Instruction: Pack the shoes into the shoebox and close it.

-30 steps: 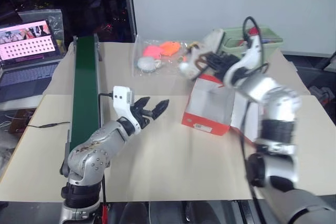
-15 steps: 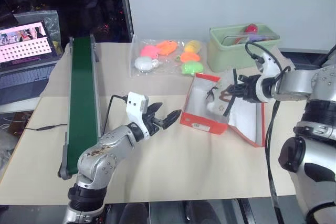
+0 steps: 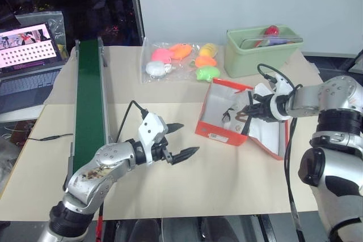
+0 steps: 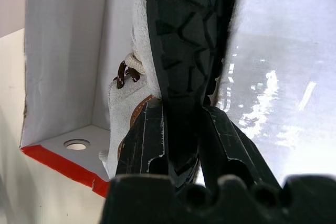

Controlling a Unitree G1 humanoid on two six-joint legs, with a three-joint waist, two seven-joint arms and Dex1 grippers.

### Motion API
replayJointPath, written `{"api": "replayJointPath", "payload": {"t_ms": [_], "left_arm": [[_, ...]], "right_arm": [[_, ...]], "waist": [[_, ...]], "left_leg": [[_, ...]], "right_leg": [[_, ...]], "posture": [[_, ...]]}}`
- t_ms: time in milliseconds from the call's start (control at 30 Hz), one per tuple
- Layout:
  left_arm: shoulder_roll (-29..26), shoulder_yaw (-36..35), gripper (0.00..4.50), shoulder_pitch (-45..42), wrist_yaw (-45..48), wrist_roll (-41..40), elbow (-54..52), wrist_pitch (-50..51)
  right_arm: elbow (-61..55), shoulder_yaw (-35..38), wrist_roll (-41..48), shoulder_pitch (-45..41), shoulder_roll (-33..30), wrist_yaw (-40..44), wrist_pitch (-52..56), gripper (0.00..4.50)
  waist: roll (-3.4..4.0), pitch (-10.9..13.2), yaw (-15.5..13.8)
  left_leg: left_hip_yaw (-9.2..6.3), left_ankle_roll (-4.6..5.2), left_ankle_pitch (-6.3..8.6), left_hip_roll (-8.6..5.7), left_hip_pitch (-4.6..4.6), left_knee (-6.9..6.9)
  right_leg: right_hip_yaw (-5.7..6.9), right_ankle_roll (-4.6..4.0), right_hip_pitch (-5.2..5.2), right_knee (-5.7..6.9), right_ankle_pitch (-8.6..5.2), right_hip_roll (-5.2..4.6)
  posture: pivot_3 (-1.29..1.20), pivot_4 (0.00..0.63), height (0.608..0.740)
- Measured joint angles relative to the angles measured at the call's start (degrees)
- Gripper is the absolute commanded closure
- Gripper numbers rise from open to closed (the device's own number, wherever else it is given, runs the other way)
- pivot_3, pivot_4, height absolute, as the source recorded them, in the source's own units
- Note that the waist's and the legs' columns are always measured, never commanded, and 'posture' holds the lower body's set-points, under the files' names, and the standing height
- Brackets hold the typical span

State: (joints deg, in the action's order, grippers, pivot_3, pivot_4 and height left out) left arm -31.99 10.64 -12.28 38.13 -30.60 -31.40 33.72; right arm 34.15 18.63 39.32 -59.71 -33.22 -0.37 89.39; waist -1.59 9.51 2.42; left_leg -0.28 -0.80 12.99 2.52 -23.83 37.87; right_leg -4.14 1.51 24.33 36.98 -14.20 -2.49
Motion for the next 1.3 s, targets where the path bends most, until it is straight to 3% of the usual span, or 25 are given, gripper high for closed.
{"api": "replayJointPath", "payload": {"t_ms": [200,300,433,567,900,1033,1133,1233,1300], "left_arm": [[-0.3,1.1,0.02,0.0,3.3,1.4,0.0,-1.2],[-0.3,1.1,0.00,0.0,3.8,1.6,0.0,-1.2],[-0.2,1.1,0.00,0.0,3.9,2.3,0.0,-1.2],[0.1,1.2,0.00,0.1,4.0,2.8,0.1,-1.3],[0.6,1.1,0.00,0.1,4.5,4.1,1.0,-2.6],[1.9,-0.5,0.00,0.3,1.9,5.4,2.9,-2.7],[6.7,-4.8,0.00,-0.9,-7.2,8.4,6.3,-2.6],[13.6,-11.3,0.00,-4.1,-21.4,12.9,8.6,-1.5],[19.7,-15.8,0.00,-5.3,-33.5,17.4,7.9,1.6]], "right_arm": [[1.2,-0.9,-3.7,-0.5,0.7,3.9,-0.5,3.91],[1.3,-1.2,-5.2,-0.5,1.3,5.3,-0.5,2.68],[1.2,-1.1,-6.7,-0.5,1.8,6.0,-0.5,1.53],[0.9,-1.2,-7.9,-1.7,2.4,7.2,-0.5,0.04],[-7.1,-3.2,-9.5,-7.5,4.4,9.2,-0.3,0.04],[-13.9,-7.2,-9.9,-7.1,3.7,11.8,-2.0,0.04],[-26.9,-13.5,-9.2,-2.0,1.5,19.1,-9.2,0.04],[-43.5,-21.2,-8.9,7.5,-2.1,30.4,-22.9,0.04],[-54.1,-23.1,-7.5,18.8,-3.7,39.2,-32.2,0.04]], "waist": [[0.00,0.0,0.0],[0.00,0.0,0.0],[0.00,0.0,0.0],[0.01,0.0,0.0],[0.03,0.0,0.1],[0.04,0.0,0.0],[0.03,0.0,-0.1],[0.02,0.0,-0.3],[-0.04,0.0,-0.6]], "left_leg": [[0.00,0.00,0.00,0.01,0.00,0.00],[0.00,0.00,0.00,0.01,0.01,0.00],[0.00,0.00,0.00,0.01,0.01,0.00],[0.00,0.00,0.00,0.01,0.01,0.00],[0.00,0.00,0.00,0.02,0.02,0.00],[-0.01,0.00,0.00,0.02,0.02,0.00],[-0.05,0.00,0.00,0.03,0.00,0.03],[-0.11,0.00,0.01,0.02,-0.01,0.04],[-0.15,0.04,0.03,0.02,-0.02,0.04]], "right_leg": [[0.00,0.01,0.00,0.00,0.00,0.01],[0.00,0.01,-0.01,0.01,0.00,0.00],[0.00,0.01,0.00,0.02,0.00,0.00],[0.00,0.01,0.00,0.03,0.00,0.00],[0.00,0.01,0.02,0.06,0.00,0.01],[0.00,0.01,0.03,0.07,0.00,-0.01],[0.05,0.02,0.02,0.05,0.00,0.00],[0.08,0.08,-0.02,0.03,-0.01,-0.02],[0.12,0.12,-0.10,-0.06,-0.01,-0.05]], "posture": [[0.00,0.150,0.729],[0.00,0.150,0.729],[0.00,0.150,0.729],[0.00,0.150,0.729],[0.00,0.150,0.729],[0.00,0.150,0.729],[0.00,0.150,0.729],[0.00,0.150,0.729],[0.00,0.150,0.729]]}}
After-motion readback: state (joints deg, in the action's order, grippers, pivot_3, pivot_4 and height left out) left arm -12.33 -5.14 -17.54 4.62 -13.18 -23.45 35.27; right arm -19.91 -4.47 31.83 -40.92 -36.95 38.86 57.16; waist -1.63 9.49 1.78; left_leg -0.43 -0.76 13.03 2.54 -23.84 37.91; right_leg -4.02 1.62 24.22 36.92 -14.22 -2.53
